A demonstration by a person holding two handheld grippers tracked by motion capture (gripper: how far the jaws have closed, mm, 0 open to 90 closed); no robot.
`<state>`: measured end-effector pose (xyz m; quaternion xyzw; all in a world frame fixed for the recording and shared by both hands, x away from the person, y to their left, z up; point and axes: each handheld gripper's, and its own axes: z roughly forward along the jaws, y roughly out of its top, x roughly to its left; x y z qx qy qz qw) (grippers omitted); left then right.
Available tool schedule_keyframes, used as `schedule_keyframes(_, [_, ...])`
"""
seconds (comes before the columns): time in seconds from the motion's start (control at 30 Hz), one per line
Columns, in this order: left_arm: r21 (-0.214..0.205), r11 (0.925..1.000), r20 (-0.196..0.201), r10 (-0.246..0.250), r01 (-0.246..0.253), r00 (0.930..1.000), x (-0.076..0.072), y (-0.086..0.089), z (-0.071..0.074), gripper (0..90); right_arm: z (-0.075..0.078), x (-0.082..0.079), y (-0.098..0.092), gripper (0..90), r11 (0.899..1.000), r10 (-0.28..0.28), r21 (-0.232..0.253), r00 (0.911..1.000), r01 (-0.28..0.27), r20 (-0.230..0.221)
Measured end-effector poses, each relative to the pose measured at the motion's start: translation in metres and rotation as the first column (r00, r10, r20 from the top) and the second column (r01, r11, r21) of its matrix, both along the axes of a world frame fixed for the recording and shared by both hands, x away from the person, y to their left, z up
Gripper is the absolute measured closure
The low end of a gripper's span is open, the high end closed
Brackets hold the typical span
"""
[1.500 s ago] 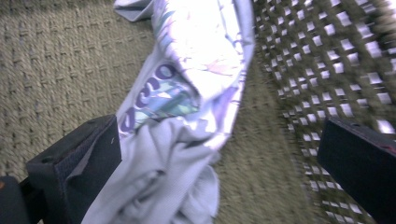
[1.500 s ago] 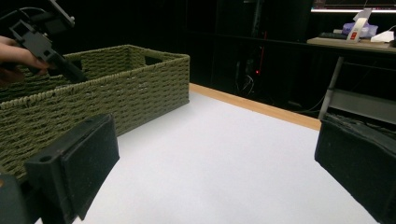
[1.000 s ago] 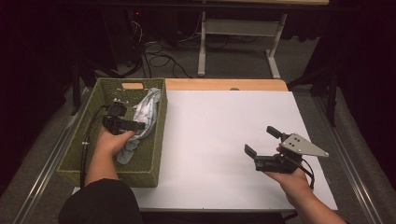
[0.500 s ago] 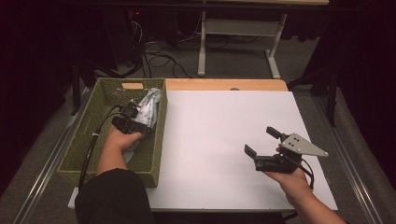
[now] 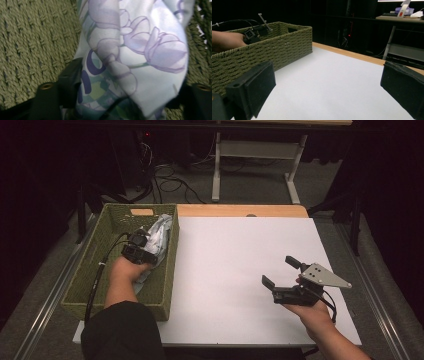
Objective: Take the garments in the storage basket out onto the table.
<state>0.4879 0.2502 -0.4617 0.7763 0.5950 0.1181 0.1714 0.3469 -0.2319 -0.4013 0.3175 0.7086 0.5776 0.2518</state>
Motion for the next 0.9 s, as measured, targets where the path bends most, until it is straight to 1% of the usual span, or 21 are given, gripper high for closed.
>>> schedule_keyframes(0.03, [0.0, 1.0, 0.002, -0.001, 0.001, 1.0, 0.0, 0.0, 0.001, 38.8, 0.0, 0.0, 0.0, 1.0, 1.0, -0.001, 0.0, 1.0, 0.001, 0.001])
schedule_keyframes(0.07, [0.004, 1.0, 0.006, -0.005, 0.005, 1.0, -0.001, 0.0, 0.001, 46.0, 0.0, 0.0, 0.0, 1.0, 1.0, -0.004, 0.001, 1.0, 0.004, 0.001])
schedule_keyframes(0.13, [0.003, 0.9999, 0.005, -0.012, 0.012, 0.9999, -0.001, 0.0, 0.002, 52.3, 0.0, 0.0, -0.001, 1.0, 1.0, -0.003, -0.001, 1.0, 0.003, -0.001])
schedule_keyframes(0.17, [0.004, 0.9999, 0.005, -0.014, 0.014, 0.9999, -0.001, -0.001, 0.002, 52.3, 0.0, 0.0, -0.001, 1.0, 1.0, -0.003, -0.001, 1.0, 0.003, -0.001])
schedule_keyframes(0.23, [-0.003, 0.9998, 0.002, -0.02, 0.02, 0.9998, -0.002, -0.001, 0.002, 60.9, 0.0, 0.001, -0.001, 1.0, 1.0, -0.004, 0.0, 1.0, 0.004, 0.001])
schedule_keyframes(0.3, [-0.009, 0.9998, -0.001, -0.021, 0.021, 0.9998, -0.002, -0.002, 0.003, 64.9, 0.0, 0.001, -0.002, 0.9, 1.0, -0.004, 0.001, 1.0, 0.004, 0.002])
schedule_keyframes(0.33, [-0.007, 0.9997, 0.0, -0.023, 0.023, 0.9997, -0.003, -0.002, 0.003, 64.9, 0.0, 0.001, -0.002, 1.0, 1.0, -0.005, 0.004, 1.0, 0.005, 0.001])
schedule_keyframes(0.4, [-0.002, 0.9996, 0.004, -0.028, 0.028, 0.9996, -0.004, -0.002, 0.004, 68.7, 0.001, 0.001, -0.002, 1.0, 1.0, -0.005, 0.002, 1.0, 0.005, 0.006])
schedule_keyframes(0.57, [-0.003, 0.9996, 0.003, -0.028, 0.028, 0.9996, -0.005, -0.003, 0.005, 70.1, 0.002, 0.0, -0.003, 1.0, 1.0, -0.006, 0.004, 1.0, 0.006, 0.007])
schedule_keyframes(0.6, [-0.012, 0.9997, 0.001, -0.02, 0.02, 0.9998, -0.006, -0.002, 0.007, 70.1, 0.002, 0.0, -0.003, 1.0, 1.0, -0.006, 0.004, 0.9999, 0.006, 0.009])
schedule_keyframes(0.67, [-0.01, 0.9998, 0.003, -0.019, 0.019, 0.9998, -0.006, -0.002, 0.008, 70.2, 0.002, 0.0, -0.003, 0.9, 1.0, -0.005, 0.005, 0.9999, 0.005, 0.01])
schedule_keyframes(0.73, [-0.018, 0.9998, 0.018, -0.002, 0.002, 0.9998, -0.009, 0.001, 0.015, 70.5, 0.002, 0.0, -0.003, 1.0, 1.0, -0.005, 0.006, 0.9999, 0.005, 0.012])
schedule_keyframes(0.77, [-0.018, 0.9998, 0.018, -0.002, 0.002, 0.9998, -0.009, 0.001, 0.015, 70.5, 0.002, -0.001, -0.003, 1.0, 1.0, -0.004, 0.003, 0.9999, 0.004, 0.015])
schedule_keyframes(0.8, [-0.018, 0.9998, 0.027, 0.009, -0.009, 0.9996, -0.011, 0.003, 0.021, 70.5, 0.002, -0.001, -0.003, 0.9, 1.0, -0.003, 0.003, 0.9997, 0.003, 0.022])
schedule_keyframes(0.87, [-0.024, 0.9996, 0.029, 0.013, -0.012, 0.9995, -0.013, 0.005, 0.027, 70.4, 0.003, -0.002, -0.002, 1.0, 1.0, -0.003, 0.001, 0.9997, 0.003, 0.023])
schedule_keyframes(0.9, [-0.024, 0.9996, 0.029, 0.013, -0.012, 0.9995, -0.013, 0.005, 0.027, 70.4, 0.003, -0.002, -0.002, 1.0, 1.0, -0.003, 0.001, 0.9997, 0.003, 0.023])
